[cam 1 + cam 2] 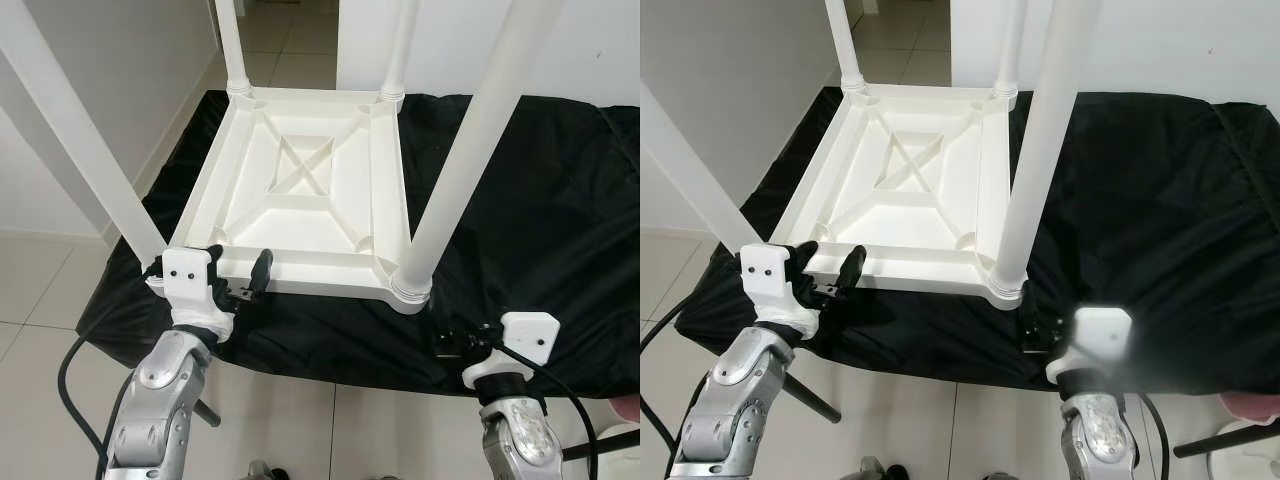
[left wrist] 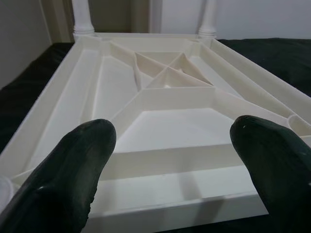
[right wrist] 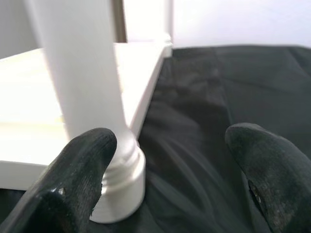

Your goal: Building children table

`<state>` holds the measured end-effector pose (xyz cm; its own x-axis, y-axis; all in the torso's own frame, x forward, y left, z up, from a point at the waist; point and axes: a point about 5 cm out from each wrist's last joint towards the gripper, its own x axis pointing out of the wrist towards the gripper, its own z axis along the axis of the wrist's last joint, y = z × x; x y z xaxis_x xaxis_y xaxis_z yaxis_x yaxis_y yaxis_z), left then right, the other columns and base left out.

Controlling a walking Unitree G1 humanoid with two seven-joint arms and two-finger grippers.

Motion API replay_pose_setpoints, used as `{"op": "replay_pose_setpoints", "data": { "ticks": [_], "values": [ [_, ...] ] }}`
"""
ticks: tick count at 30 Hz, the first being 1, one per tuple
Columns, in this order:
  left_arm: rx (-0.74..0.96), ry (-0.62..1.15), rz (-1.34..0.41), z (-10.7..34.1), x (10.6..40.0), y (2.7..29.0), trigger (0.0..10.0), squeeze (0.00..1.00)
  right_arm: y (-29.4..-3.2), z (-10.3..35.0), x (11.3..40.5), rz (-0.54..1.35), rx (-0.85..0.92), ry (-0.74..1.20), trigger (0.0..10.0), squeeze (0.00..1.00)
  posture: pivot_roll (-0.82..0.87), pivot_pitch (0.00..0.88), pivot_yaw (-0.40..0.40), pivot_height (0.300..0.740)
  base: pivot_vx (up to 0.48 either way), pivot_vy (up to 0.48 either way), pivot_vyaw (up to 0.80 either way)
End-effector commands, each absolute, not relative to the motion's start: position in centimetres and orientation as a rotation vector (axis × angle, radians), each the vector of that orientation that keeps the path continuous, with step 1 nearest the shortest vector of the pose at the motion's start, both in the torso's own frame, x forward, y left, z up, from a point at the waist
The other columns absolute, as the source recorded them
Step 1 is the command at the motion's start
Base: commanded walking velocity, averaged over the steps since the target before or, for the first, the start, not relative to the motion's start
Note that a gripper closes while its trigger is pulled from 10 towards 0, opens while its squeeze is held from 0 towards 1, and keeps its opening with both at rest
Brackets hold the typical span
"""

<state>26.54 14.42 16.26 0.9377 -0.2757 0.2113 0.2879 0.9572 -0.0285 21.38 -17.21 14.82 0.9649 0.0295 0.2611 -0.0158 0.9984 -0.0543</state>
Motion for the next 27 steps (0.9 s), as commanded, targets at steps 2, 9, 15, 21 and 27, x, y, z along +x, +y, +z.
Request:
{"op": "replay_pose_setpoints", "data": {
  "ticks": [2, 9, 15, 21, 27],
  "values": [
    [0.002, -0.210, -0.250, 15.4, 26.3, 14.3, 10.0, 0.00, -16.1, 14.6, 21.5, 0.071, -0.098, -0.279, 10.0, 0.00, -0.06, 0.085, 0.027, 0.740, 0.000, 0.000, 0.00],
    [0.035, -0.227, -0.257, 15.1, 25.8, 13.7, 10.0, 0.00, -14.8, 15.1, 22.1, 0.128, -0.092, -0.308, 10.0, 0.00, -0.05, 0.081, 0.015, 0.740, 0.000, 0.000, 0.00],
    [0.066, -0.248, -0.290, 15.5, 25.7, 13.6, 10.0, 0.00, -14.0, 16.3, 23.2, 0.172, -0.097, -0.352, 10.0, 0.00, -0.03, 0.073, 0.004, 0.740, 0.000, 0.000, 0.00],
    [0.088, -0.277, -0.307, 15.9, 25.8, 13.6, 10.0, 0.00, -13.9, 17.5, 24.0, 0.143, -0.094, -0.396, 10.0, 0.00, -0.03, 0.070, -0.004, 0.740, 0.000, 0.000, 0.00],
    [0.095, -0.293, -0.308, 15.9, 25.9, 13.4, 10.0, 0.00, -13.7, 18.2, 24.4, 0.126, -0.096, -0.418, 10.0, 0.00, -0.03, 0.067, -0.007, 0.740, 0.000, 0.000, 0.00]
  ]
}}
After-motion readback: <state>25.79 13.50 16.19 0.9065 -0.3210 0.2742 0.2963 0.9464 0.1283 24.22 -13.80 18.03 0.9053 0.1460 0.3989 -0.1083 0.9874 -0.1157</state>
